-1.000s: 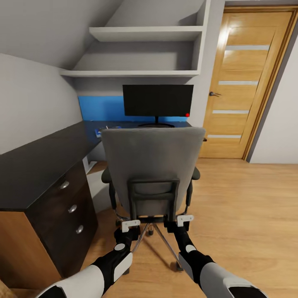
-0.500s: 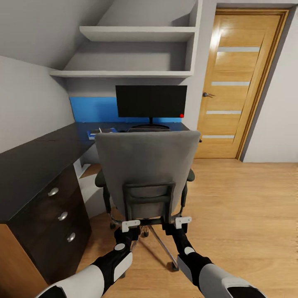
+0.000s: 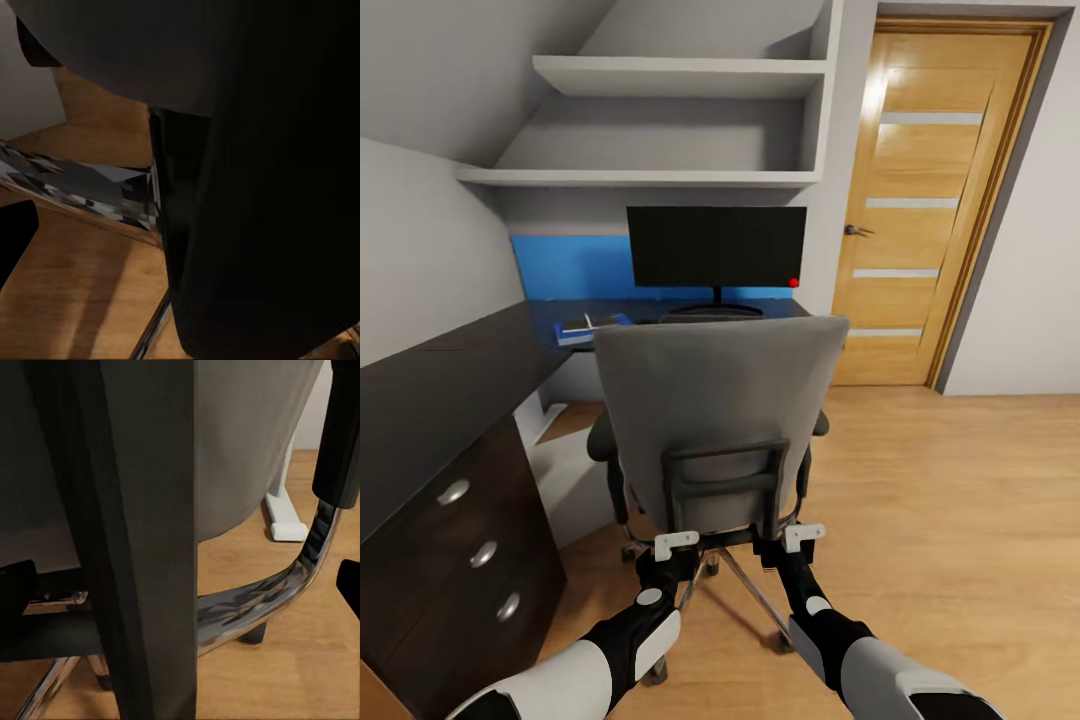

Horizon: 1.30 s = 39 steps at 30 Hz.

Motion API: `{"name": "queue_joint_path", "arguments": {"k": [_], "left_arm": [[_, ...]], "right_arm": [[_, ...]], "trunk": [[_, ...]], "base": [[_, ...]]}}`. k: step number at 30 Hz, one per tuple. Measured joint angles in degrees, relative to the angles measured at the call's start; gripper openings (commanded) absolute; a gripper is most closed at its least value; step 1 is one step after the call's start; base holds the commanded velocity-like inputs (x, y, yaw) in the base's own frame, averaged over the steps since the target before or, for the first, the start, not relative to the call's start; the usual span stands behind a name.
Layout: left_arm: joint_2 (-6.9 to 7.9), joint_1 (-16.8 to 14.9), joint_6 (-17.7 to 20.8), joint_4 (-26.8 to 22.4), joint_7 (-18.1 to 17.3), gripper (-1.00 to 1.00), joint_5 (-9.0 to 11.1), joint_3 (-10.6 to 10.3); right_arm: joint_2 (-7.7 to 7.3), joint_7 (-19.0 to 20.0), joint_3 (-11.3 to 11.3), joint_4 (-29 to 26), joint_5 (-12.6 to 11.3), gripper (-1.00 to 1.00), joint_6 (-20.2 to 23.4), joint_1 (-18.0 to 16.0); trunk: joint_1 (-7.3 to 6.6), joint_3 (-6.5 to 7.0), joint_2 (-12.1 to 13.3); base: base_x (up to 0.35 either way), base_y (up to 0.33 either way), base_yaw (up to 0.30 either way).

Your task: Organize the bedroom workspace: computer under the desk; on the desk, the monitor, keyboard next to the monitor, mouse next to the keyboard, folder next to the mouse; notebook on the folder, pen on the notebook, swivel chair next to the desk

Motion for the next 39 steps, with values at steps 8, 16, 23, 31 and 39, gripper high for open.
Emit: {"name": "queue_joint_path", "arguments": {"k": [8,16,23,31,39], "left_arm": [[0.00,0.02,-0.05,-0.03,0.17,1.00,-0.22,0.13],[0.00,0.01,-0.04,-0.04,0.19,1.00,-0.30,0.15],[0.00,0.04,-0.09,-0.03,0.17,1.00,-0.34,0.13],[0.00,0.04,-0.05,-0.06,0.14,1.00,-0.45,-0.14],[0.00,0.04,0.03,0.02,0.09,1.00,0.08,0.03]], "right_arm": [[0.00,-0.01,-0.04,0.02,0.03,1.00,-0.04,-0.01],[-0.02,-0.01,-0.04,-0.01,0.01,1.00,-0.01,-0.01],[-0.02,-0.01,-0.03,0.04,0.02,1.00,-0.02,-0.01],[-0.03,0.02,-0.04,0.04,0.04,1.00,-0.01,0.00],[-0.05,-0.02,-0.07,0.04,0.04,1.00,-0.05,0.00]], "trunk": [[0.00,0.00,0.00],[0.00,0.00,-0.01],[0.00,0.00,-0.01],[0.00,0.00,-0.01],[0.03,0.00,0.00]], "base": [[0.324,-0.076,0.000],[0.317,-0.170,0.000],[0.316,-0.154,0.000],[0.311,0.029,0.000],[0.197,0.164,0.000]]}}
